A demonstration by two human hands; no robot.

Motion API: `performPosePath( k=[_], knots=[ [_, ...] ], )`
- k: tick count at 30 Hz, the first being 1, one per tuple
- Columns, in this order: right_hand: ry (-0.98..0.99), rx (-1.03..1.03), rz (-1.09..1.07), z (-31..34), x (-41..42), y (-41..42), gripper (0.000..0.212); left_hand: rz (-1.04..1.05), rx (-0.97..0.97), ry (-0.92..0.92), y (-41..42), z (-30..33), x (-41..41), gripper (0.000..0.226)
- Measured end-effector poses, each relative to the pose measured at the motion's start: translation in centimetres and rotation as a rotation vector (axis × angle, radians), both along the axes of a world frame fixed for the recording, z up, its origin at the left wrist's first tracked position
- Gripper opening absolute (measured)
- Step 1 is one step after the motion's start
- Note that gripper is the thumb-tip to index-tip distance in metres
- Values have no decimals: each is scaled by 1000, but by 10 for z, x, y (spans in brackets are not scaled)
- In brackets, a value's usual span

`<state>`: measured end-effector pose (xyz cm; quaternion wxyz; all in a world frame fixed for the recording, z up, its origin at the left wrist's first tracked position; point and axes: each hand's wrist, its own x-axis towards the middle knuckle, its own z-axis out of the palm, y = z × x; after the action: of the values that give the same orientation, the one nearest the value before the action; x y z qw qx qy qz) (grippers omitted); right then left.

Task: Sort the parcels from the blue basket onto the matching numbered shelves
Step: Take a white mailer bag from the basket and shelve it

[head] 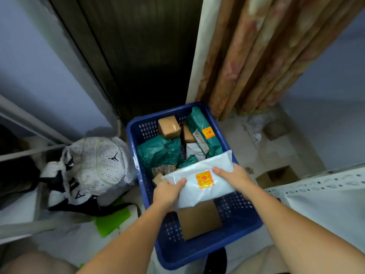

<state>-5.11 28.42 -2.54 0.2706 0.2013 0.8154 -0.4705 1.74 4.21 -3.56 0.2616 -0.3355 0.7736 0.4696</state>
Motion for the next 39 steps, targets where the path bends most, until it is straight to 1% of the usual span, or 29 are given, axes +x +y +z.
performPosePath(
  k=[2,3,5,7,10,13,17,20,22,25,27,29,32,35,39],
  knots=[
    [43,-17,-46,59,-10,-5,43,68,13,80,-6,63,-13,49],
    [68,-22,-69,91,-15,-8,42,104,22,122,-7,96,-20,52],
    [112,-52,-134,157,-24,-13,44,209,79,194,-7,167,-36,67],
    [147,-111,-207,230,-31,-17,43,269,136,266,-7,239,-52,75],
    [232,-161,-235,342,-41,-22,36,167,147,352,-9,346,-72,75],
    [305,-197,-247,448,-54,-23,42,158,135,446,-10,450,-88,70],
    [389,-220,-260,572,-67,-16,47,108,135,599,-3,570,-106,48],
    [457,-182,-239,641,-71,-5,57,64,118,708,4,638,-124,52],
    [501,-188,-227,674,-71,7,61,22,86,779,12,676,-136,54],
    [621,-123,-250,721,-57,21,54,-26,142,854,27,719,-145,51],
    [703,-37,-298,747,-38,29,54,-105,171,900,41,742,-144,48],
    [777,5,-364,768,-15,39,56,-187,204,945,56,760,-139,46],
    [863,78,-473,798,23,49,49,-299,264,1016,76,786,-129,49],
    [967,175,-594,820,69,57,36,-427,273,1065,96,804,-117,56],
    [992,292,-731,828,130,58,36,-588,326,1103,118,820,-83,57]
  ],
)
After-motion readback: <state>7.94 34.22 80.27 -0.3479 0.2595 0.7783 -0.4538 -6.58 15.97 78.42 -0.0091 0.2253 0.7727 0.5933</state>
